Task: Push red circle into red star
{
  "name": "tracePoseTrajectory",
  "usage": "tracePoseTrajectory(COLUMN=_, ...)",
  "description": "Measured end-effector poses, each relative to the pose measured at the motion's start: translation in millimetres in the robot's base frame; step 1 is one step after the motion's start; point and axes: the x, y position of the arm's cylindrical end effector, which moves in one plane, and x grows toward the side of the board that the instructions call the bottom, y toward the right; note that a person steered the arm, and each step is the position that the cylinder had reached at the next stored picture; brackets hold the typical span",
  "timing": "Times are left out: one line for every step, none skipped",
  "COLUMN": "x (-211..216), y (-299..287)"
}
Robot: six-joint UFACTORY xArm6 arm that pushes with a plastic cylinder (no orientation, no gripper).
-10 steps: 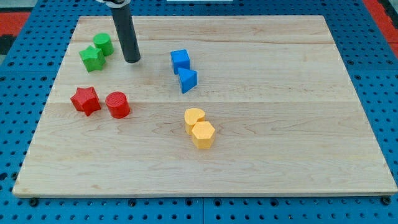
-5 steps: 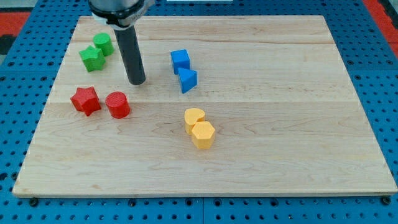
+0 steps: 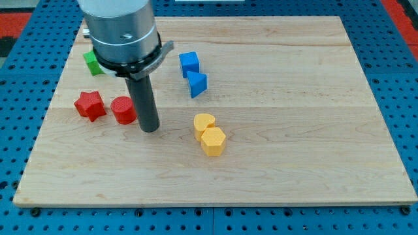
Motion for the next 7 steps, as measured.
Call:
tracePoseTrajectory(x=-12, y=-1)
tracePoseTrajectory(x=-27, y=-10)
tracePoseTrajectory(x=-43, y=-14)
tracePoseTrajectory(x=-54, y=-30)
tracePoseTrajectory(x=-68, y=-56)
tracePoseTrajectory(x=-71, y=-52)
tracePoseTrajectory(x=-61, y=-51)
